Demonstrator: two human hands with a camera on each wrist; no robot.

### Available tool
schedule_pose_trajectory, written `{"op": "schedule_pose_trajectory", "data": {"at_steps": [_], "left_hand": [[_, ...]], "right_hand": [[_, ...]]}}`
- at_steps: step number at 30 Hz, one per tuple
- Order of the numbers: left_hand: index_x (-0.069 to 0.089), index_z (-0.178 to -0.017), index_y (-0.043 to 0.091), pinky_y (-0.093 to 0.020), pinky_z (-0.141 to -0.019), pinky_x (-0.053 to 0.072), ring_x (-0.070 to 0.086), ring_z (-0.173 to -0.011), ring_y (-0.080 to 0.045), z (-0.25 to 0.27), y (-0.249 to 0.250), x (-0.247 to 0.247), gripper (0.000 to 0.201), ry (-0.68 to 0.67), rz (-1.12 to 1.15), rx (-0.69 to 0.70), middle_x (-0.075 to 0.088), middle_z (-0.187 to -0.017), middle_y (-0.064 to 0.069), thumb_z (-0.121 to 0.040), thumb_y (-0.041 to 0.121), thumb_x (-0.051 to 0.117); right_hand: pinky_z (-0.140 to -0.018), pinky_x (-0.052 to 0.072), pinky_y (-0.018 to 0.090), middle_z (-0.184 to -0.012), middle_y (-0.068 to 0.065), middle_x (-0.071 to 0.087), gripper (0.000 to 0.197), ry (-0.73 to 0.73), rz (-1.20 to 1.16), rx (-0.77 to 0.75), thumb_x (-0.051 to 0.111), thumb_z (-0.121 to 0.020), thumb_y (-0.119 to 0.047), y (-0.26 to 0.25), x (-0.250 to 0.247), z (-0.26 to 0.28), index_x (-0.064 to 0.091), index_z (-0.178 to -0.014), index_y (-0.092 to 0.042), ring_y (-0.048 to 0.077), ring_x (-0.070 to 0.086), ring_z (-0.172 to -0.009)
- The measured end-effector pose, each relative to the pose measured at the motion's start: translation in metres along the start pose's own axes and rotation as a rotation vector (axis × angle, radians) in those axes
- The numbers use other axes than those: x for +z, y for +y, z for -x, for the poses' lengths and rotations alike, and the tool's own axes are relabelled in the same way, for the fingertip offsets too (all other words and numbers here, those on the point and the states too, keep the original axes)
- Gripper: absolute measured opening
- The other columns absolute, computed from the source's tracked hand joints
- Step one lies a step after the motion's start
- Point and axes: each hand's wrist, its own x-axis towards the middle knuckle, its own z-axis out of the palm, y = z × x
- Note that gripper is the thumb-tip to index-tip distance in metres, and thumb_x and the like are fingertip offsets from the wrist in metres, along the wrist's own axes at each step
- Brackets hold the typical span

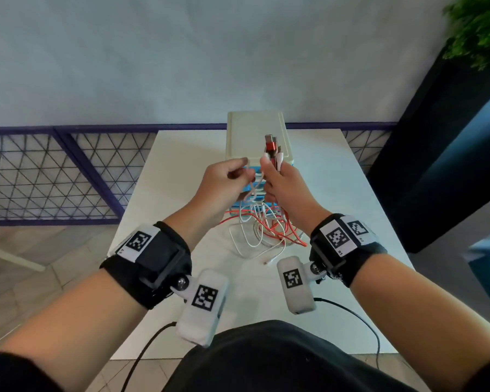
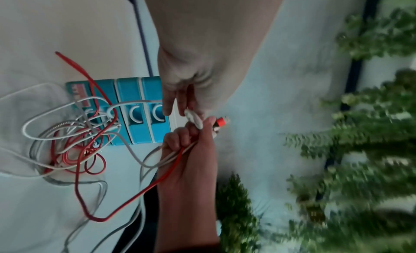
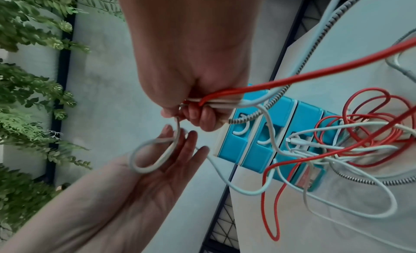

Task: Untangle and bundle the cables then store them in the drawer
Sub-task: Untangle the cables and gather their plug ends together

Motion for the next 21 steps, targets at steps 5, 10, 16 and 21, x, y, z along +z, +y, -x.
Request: {"op": "schedule_pose_trajectory", "data": {"at_steps": [5,10,16,21], "left_hand": [[0.051,-0.122,0.014,-0.031,-0.077,0.059,0.065,-0.075,-0.018,-0.01,-0.009,-0.019,0.035,0.141,0.336,-0.21,0.062,-0.085,-0.009,-0.09,-0.002,0.053],[0.068,-0.098,0.004,-0.023,-0.075,0.055,0.065,-0.062,-0.008,0.002,-0.037,-0.026,0.011,0.057,0.146,-0.183,0.066,-0.082,-0.011,-0.09,0.005,0.059],[0.072,-0.076,0.015,-0.022,-0.061,0.041,0.055,-0.062,-0.006,0.011,-0.054,-0.027,0.015,0.06,-0.471,0.078,0.069,-0.069,0.004,-0.085,0.025,0.067],[0.068,-0.085,0.03,-0.039,-0.08,0.045,0.056,-0.089,-0.025,0.019,-0.059,-0.024,0.024,-0.052,-0.968,0.174,0.062,-0.082,0.004,-0.089,0.046,0.052]], "right_hand": [[-0.051,0.04,0.022,-0.067,-0.004,0.043,0.027,0.179,-0.079,-0.037,0.04,-0.102,-0.035,-0.005,-0.011,-0.007,0.046,-0.082,-0.017,0.002,0.044,-0.047],[-0.072,0.057,0.035,-0.074,0.006,0.062,0.019,0.172,-0.461,-0.032,0.033,-0.105,-0.031,-0.017,-0.022,-0.013,0.044,-0.098,-0.017,0.018,0.07,-0.069],[-0.042,0.04,0.024,-0.052,-0.004,0.029,0.026,0.169,-0.539,-0.056,0.036,-0.104,-0.032,-0.028,-0.023,-0.02,0.037,-0.082,-0.019,0.009,0.029,-0.038],[-0.039,0.026,0.022,-0.057,-0.002,0.025,0.029,0.081,-0.506,0.006,0.038,-0.103,-0.034,-0.022,-0.02,-0.018,0.043,-0.083,-0.014,0.008,0.024,-0.038]]}}
